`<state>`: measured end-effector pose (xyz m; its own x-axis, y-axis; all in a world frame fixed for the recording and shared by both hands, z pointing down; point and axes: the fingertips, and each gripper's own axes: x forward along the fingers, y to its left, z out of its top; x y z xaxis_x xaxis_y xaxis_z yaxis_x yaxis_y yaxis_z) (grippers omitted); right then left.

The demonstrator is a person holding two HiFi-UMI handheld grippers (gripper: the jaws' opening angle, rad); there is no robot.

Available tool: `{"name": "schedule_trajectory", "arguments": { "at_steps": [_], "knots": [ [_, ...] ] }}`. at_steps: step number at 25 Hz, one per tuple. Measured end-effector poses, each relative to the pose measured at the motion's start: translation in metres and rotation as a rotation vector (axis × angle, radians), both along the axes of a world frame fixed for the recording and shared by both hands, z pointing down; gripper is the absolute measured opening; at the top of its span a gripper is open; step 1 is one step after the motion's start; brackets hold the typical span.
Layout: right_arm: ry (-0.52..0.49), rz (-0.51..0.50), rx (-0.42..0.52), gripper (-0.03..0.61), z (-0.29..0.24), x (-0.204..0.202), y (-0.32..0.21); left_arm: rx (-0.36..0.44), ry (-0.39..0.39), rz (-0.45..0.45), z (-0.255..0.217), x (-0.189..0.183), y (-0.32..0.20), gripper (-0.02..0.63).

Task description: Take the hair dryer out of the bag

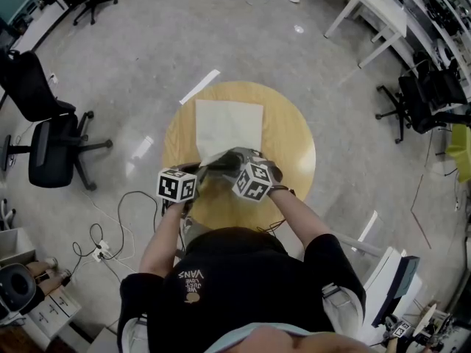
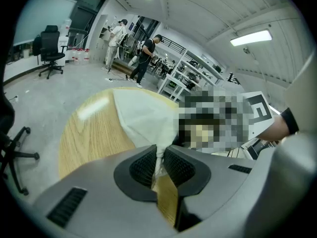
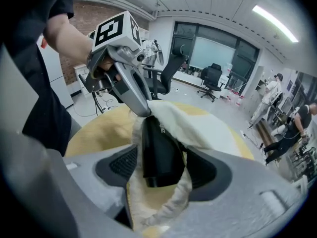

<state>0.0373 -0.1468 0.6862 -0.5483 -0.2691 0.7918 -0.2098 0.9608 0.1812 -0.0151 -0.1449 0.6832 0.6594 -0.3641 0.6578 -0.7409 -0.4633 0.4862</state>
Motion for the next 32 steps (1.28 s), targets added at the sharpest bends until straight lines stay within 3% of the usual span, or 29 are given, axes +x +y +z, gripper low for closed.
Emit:
{"name": "schedule_trajectory", "arguments": {
  "at_steps": [5, 10, 18, 32],
  "knots": [
    [0.091, -0.044, -0.042, 0.321, 0.013, 0.011, -0.001, -0.006, -0.004, 0.004, 0.002, -0.001, -0.001, 0.052],
    [0.113, -0.06, -0.066, 0.347, 0.019, 0.008, -0.005, -0.014, 0.001, 0.002, 0.005, -0.004, -0.003, 0.052],
    [0.211, -0.126, -0.073, 0.347, 0.03, 0.003, -0.002, -0.032, 0.026, -0.011, 0.004, -0.006, -0.006, 0.052],
    [0.308, -0.186, -0.164, 0.348, 0.045, -0.012, -0.008, -0.056, 0.076, -0.016, 0.006, -0.009, -0.009, 0.052]
  ]
}}
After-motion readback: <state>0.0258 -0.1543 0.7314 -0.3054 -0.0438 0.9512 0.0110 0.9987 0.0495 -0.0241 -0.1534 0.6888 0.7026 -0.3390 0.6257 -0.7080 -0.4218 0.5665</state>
